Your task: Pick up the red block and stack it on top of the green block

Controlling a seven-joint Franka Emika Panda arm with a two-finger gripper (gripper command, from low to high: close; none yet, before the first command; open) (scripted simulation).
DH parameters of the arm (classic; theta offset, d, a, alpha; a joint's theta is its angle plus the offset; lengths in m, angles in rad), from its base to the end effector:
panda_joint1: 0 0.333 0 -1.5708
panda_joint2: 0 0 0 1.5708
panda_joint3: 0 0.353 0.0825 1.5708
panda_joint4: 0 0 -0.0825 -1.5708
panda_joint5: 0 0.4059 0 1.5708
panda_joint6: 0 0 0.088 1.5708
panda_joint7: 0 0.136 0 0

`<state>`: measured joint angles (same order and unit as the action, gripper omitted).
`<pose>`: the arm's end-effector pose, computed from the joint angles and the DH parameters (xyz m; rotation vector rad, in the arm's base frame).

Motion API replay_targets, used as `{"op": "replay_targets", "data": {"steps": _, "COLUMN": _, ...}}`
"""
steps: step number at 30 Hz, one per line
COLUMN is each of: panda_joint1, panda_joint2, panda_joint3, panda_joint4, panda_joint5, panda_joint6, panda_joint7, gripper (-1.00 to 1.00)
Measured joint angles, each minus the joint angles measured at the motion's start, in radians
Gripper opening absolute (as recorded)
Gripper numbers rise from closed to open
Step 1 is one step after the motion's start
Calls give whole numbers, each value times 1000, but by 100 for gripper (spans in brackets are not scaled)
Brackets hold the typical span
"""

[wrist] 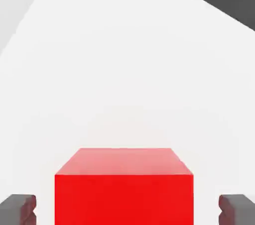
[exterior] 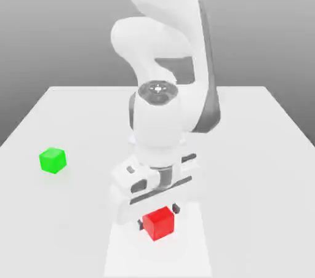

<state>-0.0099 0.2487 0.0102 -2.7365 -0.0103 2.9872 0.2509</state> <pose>0.3998 0.0012 0.1309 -3.1177 0.3771 -0.0030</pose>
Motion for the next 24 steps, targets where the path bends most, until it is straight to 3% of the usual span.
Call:
{"op": "replay_targets", "data": {"steps": 5, "panda_joint1": 0, "panda_joint2": 2, "panda_joint3": 0, "panda_joint4": 0, "panda_joint5": -3, "panda_joint6": 1, "panda_joint7": 3, "gripper": -100}}
{"op": "replay_targets", "data": {"steps": 16, "panda_joint1": -17, "panda_joint2": -221, "panda_joint3": 15, "panda_joint4": -32, "panda_joint5": 8, "panda_joint6": -190, "panda_joint7": -4, "gripper": -100}}
{"op": "replay_targets", "data": {"steps": 20, "panda_joint1": -63, "panda_joint2": -263, "panda_joint3": -64, "panda_joint4": -55, "panda_joint5": -70, "panda_joint6": -217, "panda_joint7": 142, "gripper": -100}}
{"op": "replay_targets", "data": {"steps": 24, "panda_joint1": -227, "panda_joint2": -303, "panda_joint3": -126, "panda_joint4": -79, "panda_joint5": -147, "panda_joint6": -237, "panda_joint7": 306, "gripper": -100}}
